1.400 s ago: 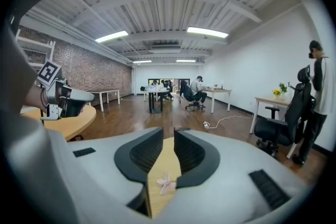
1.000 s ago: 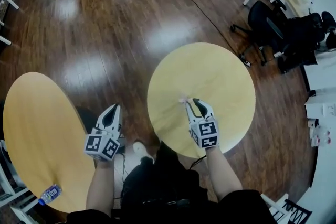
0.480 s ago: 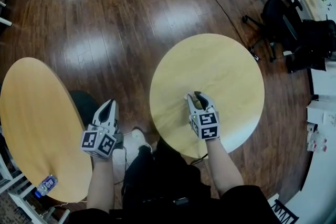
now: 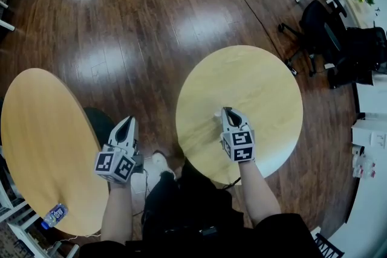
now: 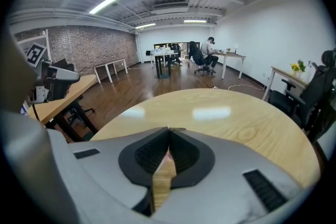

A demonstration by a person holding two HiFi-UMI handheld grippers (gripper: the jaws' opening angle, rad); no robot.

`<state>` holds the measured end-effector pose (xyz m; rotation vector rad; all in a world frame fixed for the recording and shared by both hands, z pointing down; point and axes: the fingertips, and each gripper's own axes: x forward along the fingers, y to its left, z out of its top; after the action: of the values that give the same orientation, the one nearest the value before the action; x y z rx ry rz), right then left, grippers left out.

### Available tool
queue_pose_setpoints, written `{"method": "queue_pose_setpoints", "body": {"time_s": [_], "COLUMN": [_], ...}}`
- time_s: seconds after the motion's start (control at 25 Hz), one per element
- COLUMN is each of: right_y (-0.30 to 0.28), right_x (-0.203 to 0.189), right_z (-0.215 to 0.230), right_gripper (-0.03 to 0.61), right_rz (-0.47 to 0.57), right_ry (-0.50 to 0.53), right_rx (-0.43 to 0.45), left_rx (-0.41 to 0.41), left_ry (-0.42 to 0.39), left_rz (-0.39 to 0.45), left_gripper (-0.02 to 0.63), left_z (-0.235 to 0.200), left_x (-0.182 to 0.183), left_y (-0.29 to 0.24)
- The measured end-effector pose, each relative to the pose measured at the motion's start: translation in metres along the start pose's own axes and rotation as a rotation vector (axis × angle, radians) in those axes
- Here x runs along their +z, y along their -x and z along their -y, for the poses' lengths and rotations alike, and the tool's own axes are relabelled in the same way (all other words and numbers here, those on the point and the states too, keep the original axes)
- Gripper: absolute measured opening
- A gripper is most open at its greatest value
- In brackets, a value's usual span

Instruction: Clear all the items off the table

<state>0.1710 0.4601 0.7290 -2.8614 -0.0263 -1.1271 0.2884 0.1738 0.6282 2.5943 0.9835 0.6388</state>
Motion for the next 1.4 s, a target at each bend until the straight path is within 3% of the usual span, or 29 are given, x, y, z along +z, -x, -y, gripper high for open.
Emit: {"method": "queue_pose_setpoints", "body": {"time_s": [0.4, 0.68, 0.84, 1.04, 1.24, 1.4], "right_y": [0.04, 0.047, 0.037, 0.018, 0.009, 0.019], "right_x": [0.101, 0.194, 0.232, 0.26, 0.253, 0.24], "right_z": [-0.012, -0.064, -0.117, -0.206, -0.319, -0.405], "right_gripper": [0.003, 0.003, 0.002, 0.002, 0.002, 0.002], "right_rz": [0.205, 0.376, 0.45, 0.476, 0.441, 0.428], "right_ry": [0.062, 0.159, 0.234, 0.339, 0.447, 0.523], "right_rx": [-0.027, 0.089, 0.233, 0.416, 0.631, 0.774], "left_rx": [-0.013, 0.103, 0.244, 0.488, 0.743, 0.901], "left_ry": [-0.052, -0.109, -0.137, -0.114, -0.081, -0.045], "left_rz": [0.178, 0.356, 0.462, 0.547, 0.606, 0.639], "left_gripper": [0.0, 0.0, 0.0, 0.0, 0.0, 0.0], "left_z": [-0.002, -0.019, -0.036, -0.074, -0.092, -0.096], "left_x": [0.086, 0.152, 0.172, 0.162, 0.13, 0.105], "left_y": [0.033, 0.1, 0.162, 0.259, 0.366, 0.438]}}
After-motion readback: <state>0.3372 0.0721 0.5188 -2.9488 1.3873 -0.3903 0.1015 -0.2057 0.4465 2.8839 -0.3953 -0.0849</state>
